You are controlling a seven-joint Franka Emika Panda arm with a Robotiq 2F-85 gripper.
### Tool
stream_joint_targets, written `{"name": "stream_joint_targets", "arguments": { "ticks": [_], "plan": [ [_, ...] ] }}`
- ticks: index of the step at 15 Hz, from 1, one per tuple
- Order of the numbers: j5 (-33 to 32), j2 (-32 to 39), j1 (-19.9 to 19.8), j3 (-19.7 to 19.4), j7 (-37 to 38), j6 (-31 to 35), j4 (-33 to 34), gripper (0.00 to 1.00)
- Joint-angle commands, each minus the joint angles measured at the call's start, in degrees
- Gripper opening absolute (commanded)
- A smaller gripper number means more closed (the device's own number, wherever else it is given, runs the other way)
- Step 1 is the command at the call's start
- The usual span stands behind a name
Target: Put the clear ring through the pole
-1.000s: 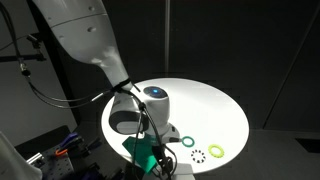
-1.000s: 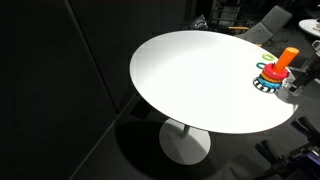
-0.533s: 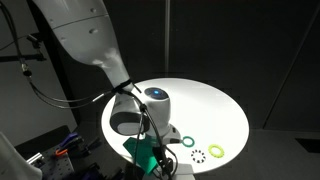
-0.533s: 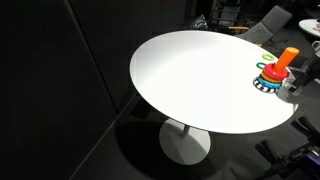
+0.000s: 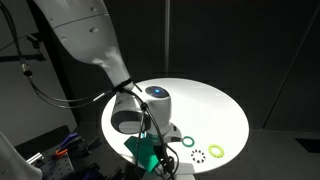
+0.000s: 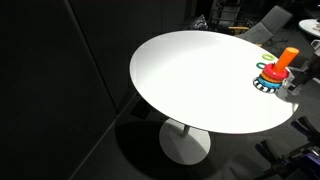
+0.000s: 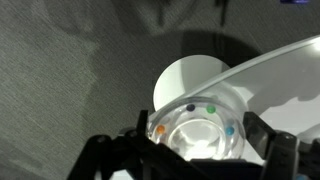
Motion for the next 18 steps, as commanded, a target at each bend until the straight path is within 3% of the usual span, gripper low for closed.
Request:
{"name": "stream_joint_targets", "arguments": {
  "ticks": [1, 12, 18],
  "plan": [
    [-0.6, -3.4, -1.7, 1.4, 0.3, -3.7, -0.1, 0.68],
    [-0.4, -15.9, 3.2, -3.0, 2.4, -13.7, -0.4, 0.68],
    [-0.9, -23.3, 7.7, -5.3, 5.0, -20.5, -0.3, 0.68]
  ]
}}
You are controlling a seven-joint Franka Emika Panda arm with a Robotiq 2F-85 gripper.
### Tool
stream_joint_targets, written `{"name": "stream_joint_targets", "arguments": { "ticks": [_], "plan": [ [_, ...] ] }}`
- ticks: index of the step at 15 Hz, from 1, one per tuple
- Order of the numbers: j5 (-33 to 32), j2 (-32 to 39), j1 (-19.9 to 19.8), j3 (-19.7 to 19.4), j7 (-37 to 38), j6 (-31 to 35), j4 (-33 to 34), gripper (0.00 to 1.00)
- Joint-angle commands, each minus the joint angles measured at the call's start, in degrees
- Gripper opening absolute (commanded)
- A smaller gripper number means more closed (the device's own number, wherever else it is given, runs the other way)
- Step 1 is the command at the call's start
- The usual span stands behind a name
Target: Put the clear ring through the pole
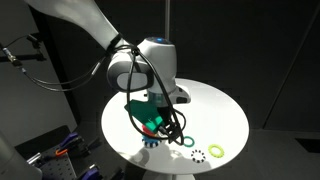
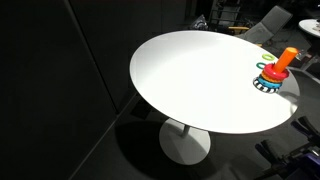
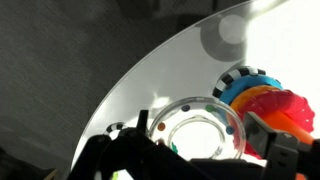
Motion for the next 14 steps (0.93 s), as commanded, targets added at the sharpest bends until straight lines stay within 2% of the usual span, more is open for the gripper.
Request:
{"name": "stream_joint_targets", "arguments": {
  "ticks": [1, 7, 14],
  "plan": [
    [-1.1, -5.6, 3.2, -1.6, 2.9, -5.3, -0.3, 0.68],
    [-1.0, -11.4, 7.2, -2.4, 5.7, -11.2, 0.1, 0.68],
    [-1.9, -13.3, 10.3, -2.2, 8.8, -13.5, 0.3, 0.68]
  ]
}}
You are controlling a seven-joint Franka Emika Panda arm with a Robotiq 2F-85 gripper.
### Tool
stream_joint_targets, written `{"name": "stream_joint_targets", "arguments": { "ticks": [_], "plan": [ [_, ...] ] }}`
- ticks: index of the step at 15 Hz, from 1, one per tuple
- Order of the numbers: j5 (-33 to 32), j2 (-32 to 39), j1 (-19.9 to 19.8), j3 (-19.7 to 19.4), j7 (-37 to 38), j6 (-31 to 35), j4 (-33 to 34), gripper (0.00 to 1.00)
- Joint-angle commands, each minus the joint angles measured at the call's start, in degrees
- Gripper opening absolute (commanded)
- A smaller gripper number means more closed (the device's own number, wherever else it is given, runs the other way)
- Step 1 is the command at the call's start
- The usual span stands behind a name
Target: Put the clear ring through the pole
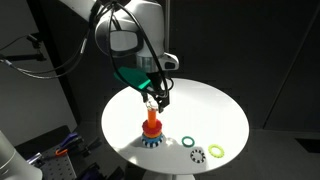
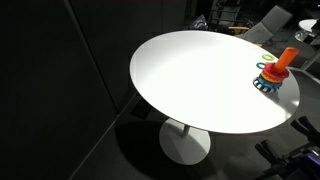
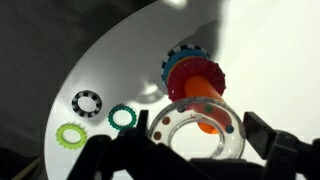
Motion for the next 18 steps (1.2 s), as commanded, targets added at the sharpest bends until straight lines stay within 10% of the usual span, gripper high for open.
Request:
{"name": "stream_joint_targets", "arguments": {
  "ticks": [1, 18],
  "plan": [
    [-2.0, -1.2, 1.8, -0.6, 3.2, -2.3, 0.3, 0.68],
    [-4.3, 1.7, 4.8, 0.1, 7.5, -0.5, 0.3, 0.68]
  ]
}}
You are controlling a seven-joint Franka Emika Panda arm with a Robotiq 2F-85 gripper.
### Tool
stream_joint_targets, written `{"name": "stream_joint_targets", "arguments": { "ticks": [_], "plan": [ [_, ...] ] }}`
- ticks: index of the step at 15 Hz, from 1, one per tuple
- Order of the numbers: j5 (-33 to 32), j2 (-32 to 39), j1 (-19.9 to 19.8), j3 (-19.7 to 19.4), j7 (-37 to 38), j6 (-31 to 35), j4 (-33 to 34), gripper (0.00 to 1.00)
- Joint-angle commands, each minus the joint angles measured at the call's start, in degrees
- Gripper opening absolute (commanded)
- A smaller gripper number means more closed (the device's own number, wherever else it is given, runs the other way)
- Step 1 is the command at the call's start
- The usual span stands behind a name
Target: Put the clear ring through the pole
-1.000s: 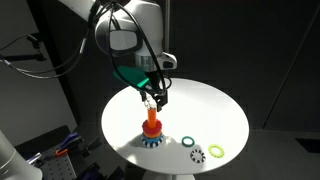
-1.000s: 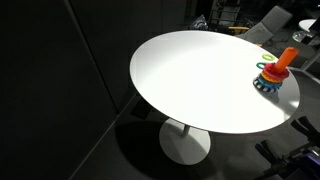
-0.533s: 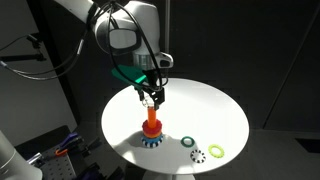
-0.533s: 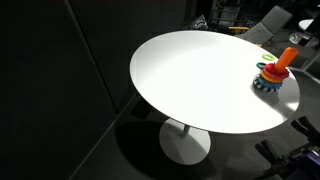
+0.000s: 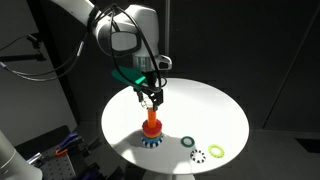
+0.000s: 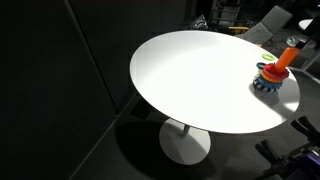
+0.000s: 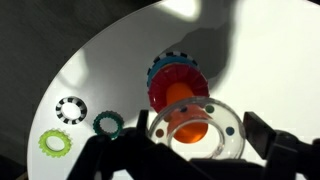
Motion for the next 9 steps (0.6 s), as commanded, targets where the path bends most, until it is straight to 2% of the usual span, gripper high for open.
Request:
{"name": "stream_joint_targets", "arguments": {
  "ticks": [1, 9],
  "plan": [
    [-0.7, 1.0, 0.4, 0.0, 1.4, 0.8, 0.5, 0.68],
    [-0.5, 3.1, 0.2, -0.1, 1.0, 2.5, 0.7, 0.68]
  ]
}}
